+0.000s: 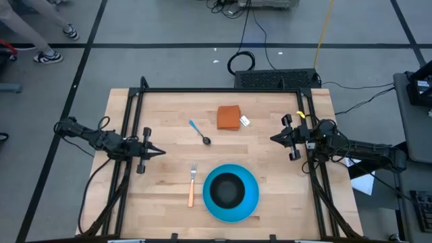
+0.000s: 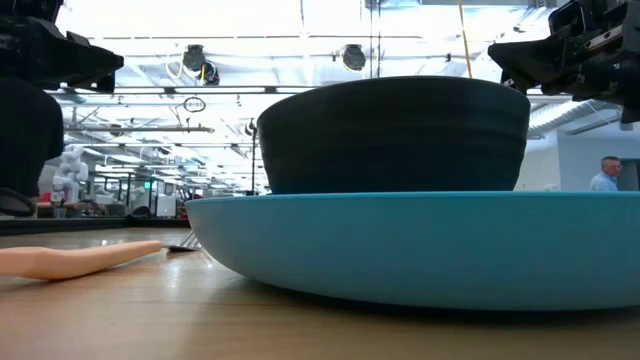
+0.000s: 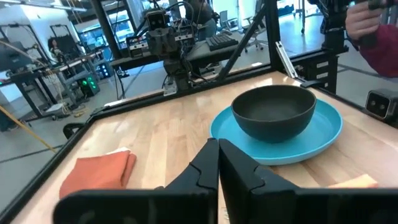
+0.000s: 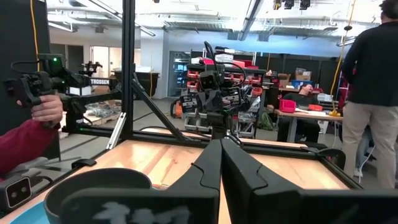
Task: Set table place
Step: Put the blue spoon into the black bowl on the blue plate
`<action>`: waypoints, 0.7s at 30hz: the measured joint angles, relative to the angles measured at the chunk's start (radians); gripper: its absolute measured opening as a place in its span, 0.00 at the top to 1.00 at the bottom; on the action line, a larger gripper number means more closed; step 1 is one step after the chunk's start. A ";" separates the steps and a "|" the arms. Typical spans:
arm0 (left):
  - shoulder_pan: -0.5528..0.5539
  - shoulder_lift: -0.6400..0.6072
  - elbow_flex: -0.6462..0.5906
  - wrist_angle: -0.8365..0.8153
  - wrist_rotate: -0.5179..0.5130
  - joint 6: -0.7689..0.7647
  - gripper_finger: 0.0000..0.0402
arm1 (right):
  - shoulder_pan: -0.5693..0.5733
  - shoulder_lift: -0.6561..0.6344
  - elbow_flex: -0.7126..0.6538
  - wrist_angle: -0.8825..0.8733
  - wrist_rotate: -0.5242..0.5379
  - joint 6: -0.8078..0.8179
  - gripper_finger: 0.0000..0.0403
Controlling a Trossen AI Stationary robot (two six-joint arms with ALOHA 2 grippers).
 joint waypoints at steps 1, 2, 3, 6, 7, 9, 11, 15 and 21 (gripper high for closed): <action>0.000 0.000 0.000 0.002 0.000 -0.011 0.95 | 0.000 0.000 0.000 0.000 0.000 0.000 1.00; 0.000 0.000 0.000 0.006 0.000 -0.024 0.94 | 0.000 0.000 0.000 0.000 0.000 0.000 1.00; 0.000 0.000 0.000 0.012 0.000 -0.037 0.94 | 0.000 0.000 0.000 0.000 0.000 0.000 1.00; 0.000 0.000 0.000 0.028 0.001 -0.077 0.93 | 0.000 0.000 0.000 0.000 0.000 0.000 1.00; 0.000 0.000 0.000 0.034 0.000 -0.089 0.93 | 0.000 0.000 0.000 0.000 0.000 -0.003 1.00; 0.000 0.000 0.000 0.048 0.001 -0.104 0.94 | 0.000 0.000 0.000 0.001 0.000 -0.009 1.00; 0.000 0.000 0.000 0.061 0.001 -0.101 0.95 | 0.000 0.000 0.000 0.002 0.000 -0.011 1.00; 0.000 0.000 0.000 0.074 0.001 -0.071 0.98 | 0.000 0.000 0.000 0.012 0.000 -0.011 1.00; 0.000 0.000 0.000 0.059 0.000 -0.076 0.98 | 0.000 0.000 0.000 0.016 0.000 -0.009 1.00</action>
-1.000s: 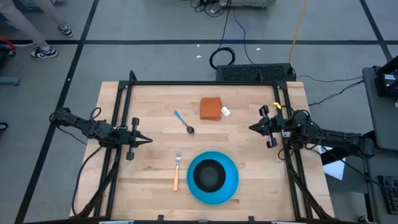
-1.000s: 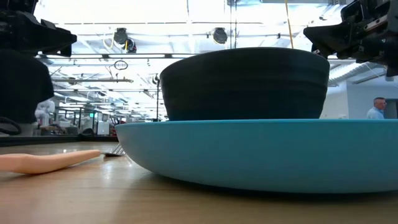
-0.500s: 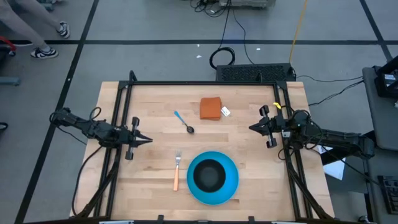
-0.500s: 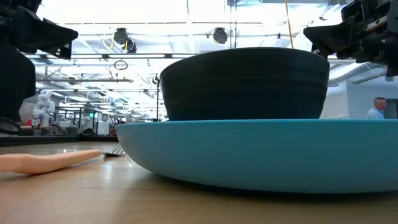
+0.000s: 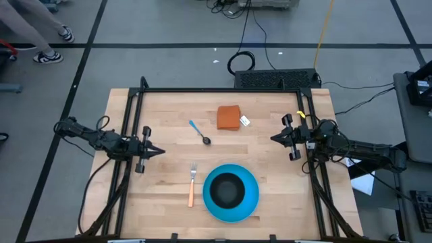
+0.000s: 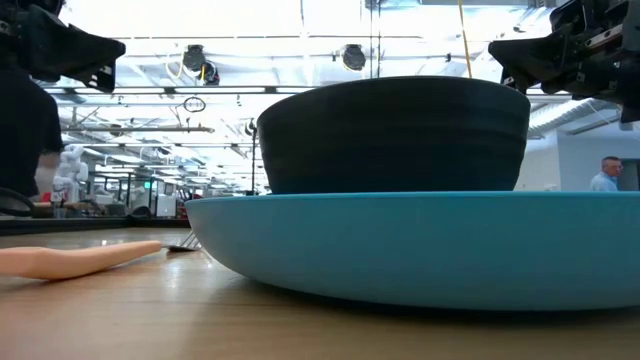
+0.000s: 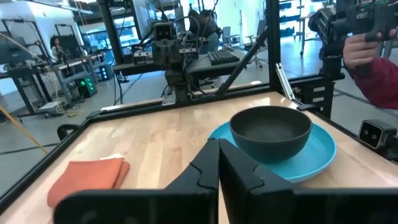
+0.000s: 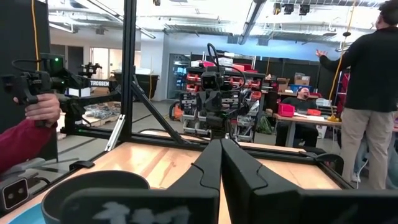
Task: Set table place
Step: Put the blue spoon into the black bowl on the blue plate
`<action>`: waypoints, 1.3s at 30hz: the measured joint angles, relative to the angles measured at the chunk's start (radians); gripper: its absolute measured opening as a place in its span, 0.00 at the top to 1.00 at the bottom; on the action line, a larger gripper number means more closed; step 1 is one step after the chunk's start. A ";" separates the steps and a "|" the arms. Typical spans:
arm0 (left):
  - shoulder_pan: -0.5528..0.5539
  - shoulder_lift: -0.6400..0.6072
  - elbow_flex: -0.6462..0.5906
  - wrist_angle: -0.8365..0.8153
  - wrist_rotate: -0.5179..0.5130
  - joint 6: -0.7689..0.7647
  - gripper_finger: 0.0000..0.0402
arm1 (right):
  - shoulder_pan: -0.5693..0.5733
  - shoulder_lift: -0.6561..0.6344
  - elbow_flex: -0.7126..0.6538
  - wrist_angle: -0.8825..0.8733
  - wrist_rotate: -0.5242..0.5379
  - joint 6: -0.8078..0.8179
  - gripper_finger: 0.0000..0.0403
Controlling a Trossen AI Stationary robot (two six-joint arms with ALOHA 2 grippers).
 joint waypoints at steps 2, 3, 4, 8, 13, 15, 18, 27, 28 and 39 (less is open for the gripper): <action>0.000 0.000 0.000 0.001 0.000 0.001 0.96 | 0.000 0.000 0.000 0.000 0.000 0.001 1.00; 0.000 0.000 0.000 0.001 0.000 0.002 0.95 | 0.000 0.000 0.000 0.000 0.000 0.001 1.00; 0.000 0.000 0.000 0.001 0.000 0.003 0.94 | 0.000 0.000 0.000 0.000 0.000 0.001 1.00; 0.000 0.000 0.000 0.001 0.000 0.007 0.92 | 0.000 0.000 0.000 0.000 0.001 -0.006 1.00; 0.000 0.000 0.000 0.001 0.000 0.010 0.92 | 0.000 0.001 0.000 -0.008 0.001 -0.004 1.00; 0.000 0.000 0.000 0.001 0.000 0.010 0.92 | 0.000 0.002 0.000 -0.008 0.002 0.005 1.00; 0.000 0.000 0.000 0.001 0.000 0.010 0.92 | 0.000 0.009 0.000 -0.008 0.002 0.024 1.00; 0.000 0.000 0.000 0.001 -0.001 0.009 0.92 | 0.000 0.042 0.000 -0.008 0.066 0.028 1.00; 0.000 0.000 0.000 0.001 -0.001 0.010 0.92 | 0.000 0.047 0.000 -0.008 0.067 0.028 1.00; 0.000 0.000 0.000 0.001 -0.001 0.011 0.92 | 0.000 0.064 0.000 0.016 0.069 0.029 1.00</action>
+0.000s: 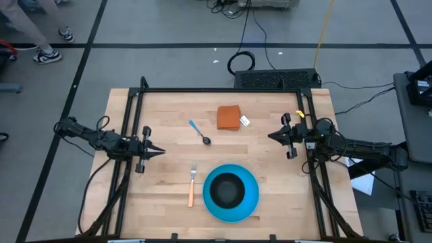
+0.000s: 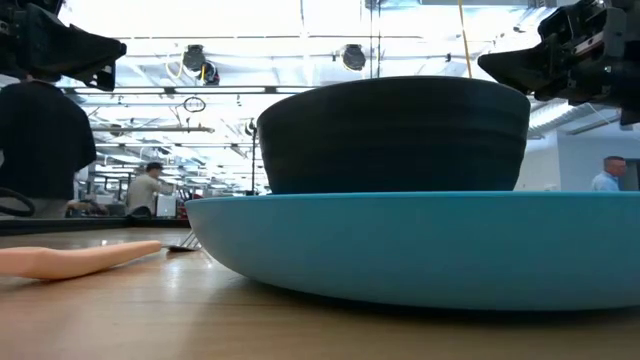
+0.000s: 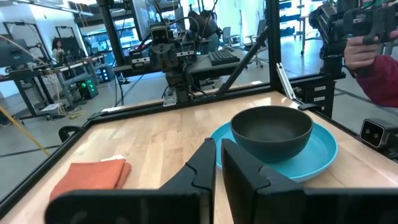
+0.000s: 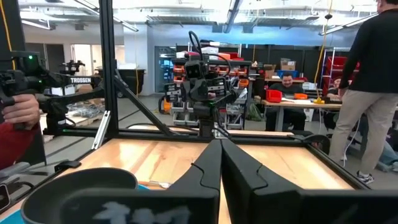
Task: Set table place
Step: Put the blue spoon into the black bowl on the blue plate
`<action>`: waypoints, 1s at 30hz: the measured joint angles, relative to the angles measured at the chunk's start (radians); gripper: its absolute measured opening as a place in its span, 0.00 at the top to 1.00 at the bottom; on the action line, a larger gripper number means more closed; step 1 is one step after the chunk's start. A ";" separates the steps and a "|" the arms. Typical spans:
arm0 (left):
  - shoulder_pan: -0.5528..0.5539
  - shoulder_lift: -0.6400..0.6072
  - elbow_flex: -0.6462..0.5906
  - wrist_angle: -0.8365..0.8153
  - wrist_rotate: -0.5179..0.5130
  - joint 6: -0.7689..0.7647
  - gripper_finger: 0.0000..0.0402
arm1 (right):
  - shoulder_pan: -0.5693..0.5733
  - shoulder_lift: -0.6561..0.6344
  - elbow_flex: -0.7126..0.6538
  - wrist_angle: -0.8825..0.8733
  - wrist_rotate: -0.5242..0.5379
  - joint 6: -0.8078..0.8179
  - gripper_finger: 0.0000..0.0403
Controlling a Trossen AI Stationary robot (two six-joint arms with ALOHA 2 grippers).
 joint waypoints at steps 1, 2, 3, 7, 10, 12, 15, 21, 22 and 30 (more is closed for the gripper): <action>0.000 0.000 0.000 0.000 0.000 0.000 0.92 | 0.000 0.000 0.000 0.000 0.000 0.001 0.99; 0.000 0.000 0.000 0.000 0.000 0.000 0.92 | 0.000 0.001 0.000 0.000 0.000 0.005 0.97; 0.000 0.000 0.000 0.000 0.000 0.000 0.92 | 0.000 0.004 0.000 0.000 0.000 0.008 0.95; 0.000 0.000 0.000 0.000 0.000 0.007 0.92 | 0.000 0.018 0.000 0.001 0.020 0.019 0.80; 0.000 0.000 0.000 0.000 0.000 0.018 0.92 | 0.000 0.029 0.000 0.017 0.042 0.019 0.67; 0.000 0.000 0.000 0.000 0.000 0.021 0.92 | 0.000 0.035 0.000 0.024 0.042 0.017 0.61; 0.000 0.000 0.000 0.000 0.000 0.020 0.92 | 0.000 0.036 0.000 0.023 0.040 0.010 0.55; 0.000 0.000 0.000 0.000 0.000 0.017 0.92 | 0.000 0.036 0.000 0.032 0.039 0.013 0.53; 0.000 0.000 0.000 0.000 0.000 0.017 0.92 | 0.000 0.036 0.000 0.038 0.039 0.015 0.53; 0.000 0.000 0.000 0.000 0.000 0.019 0.92 | 0.001 0.047 0.000 0.075 0.149 0.027 0.56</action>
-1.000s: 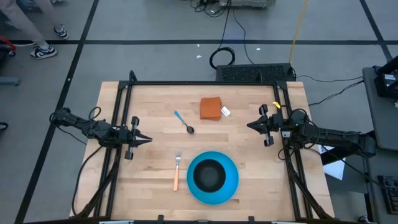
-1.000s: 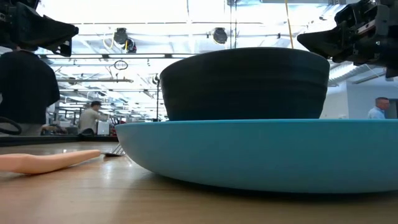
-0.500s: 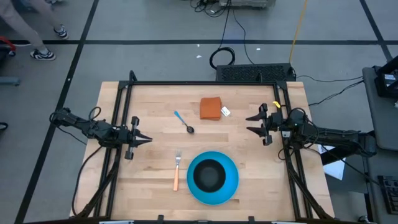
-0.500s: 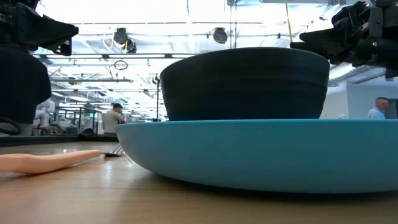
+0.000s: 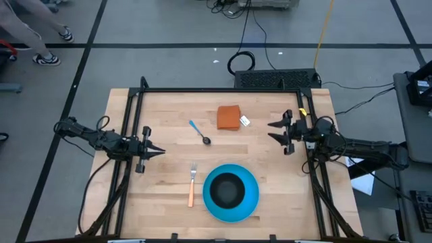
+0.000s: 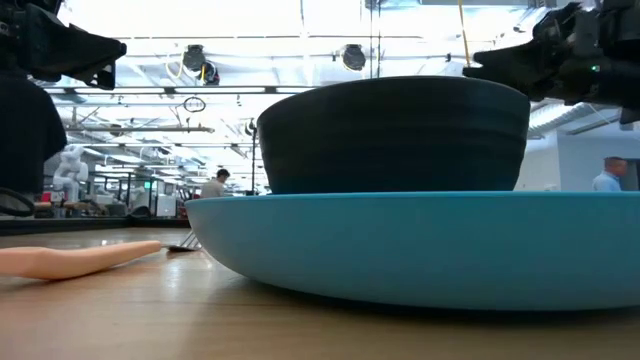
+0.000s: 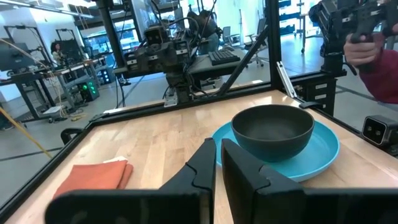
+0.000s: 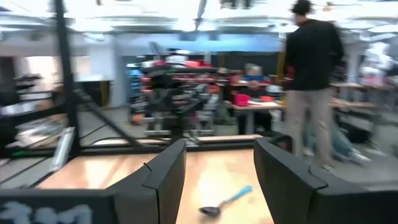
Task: Set table place
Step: Put the blue spoon into the black bowl on the blue plate
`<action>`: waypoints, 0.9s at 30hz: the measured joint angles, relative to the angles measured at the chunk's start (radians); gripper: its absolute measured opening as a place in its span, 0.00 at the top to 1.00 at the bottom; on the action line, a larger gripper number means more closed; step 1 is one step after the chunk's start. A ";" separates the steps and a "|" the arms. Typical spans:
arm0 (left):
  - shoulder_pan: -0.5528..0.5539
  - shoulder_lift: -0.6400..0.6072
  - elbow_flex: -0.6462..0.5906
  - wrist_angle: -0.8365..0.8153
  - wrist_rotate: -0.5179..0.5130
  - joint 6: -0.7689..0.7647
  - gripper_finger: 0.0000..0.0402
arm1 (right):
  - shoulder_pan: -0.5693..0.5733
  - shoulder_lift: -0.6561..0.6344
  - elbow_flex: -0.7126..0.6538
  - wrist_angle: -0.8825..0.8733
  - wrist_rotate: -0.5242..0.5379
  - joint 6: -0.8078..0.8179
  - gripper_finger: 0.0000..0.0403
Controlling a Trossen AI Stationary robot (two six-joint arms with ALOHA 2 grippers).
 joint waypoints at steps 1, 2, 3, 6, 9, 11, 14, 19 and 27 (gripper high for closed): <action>0.000 0.000 0.000 0.000 0.000 0.000 0.92 | 0.000 0.006 0.000 0.000 0.028 0.008 0.56; 0.000 0.000 0.000 0.000 0.000 0.000 0.92 | 0.000 0.012 0.000 0.000 0.049 0.014 0.57; 0.000 0.000 0.000 0.000 0.000 0.001 0.92 | 0.000 0.020 0.000 0.000 0.057 0.016 0.57; 0.000 0.000 0.000 0.009 0.000 0.003 0.92 | 0.000 0.044 0.000 0.022 0.076 0.028 0.57; 0.000 0.000 0.000 0.013 0.000 0.003 0.92 | 0.000 0.075 0.000 0.075 0.077 0.058 0.57; 0.000 0.000 0.000 0.013 0.000 0.003 0.92 | 0.000 0.100 0.000 0.101 0.078 0.081 0.57; 0.000 0.000 0.000 0.014 0.000 0.003 0.92 | 0.000 0.143 0.000 0.134 0.078 0.098 0.57; 0.000 0.000 0.000 0.014 0.000 0.004 0.92 | 0.012 0.234 0.038 0.126 0.074 0.100 0.57; 0.000 0.000 0.000 0.016 -0.001 0.005 0.92 | 0.052 0.418 0.087 0.236 0.079 0.070 0.57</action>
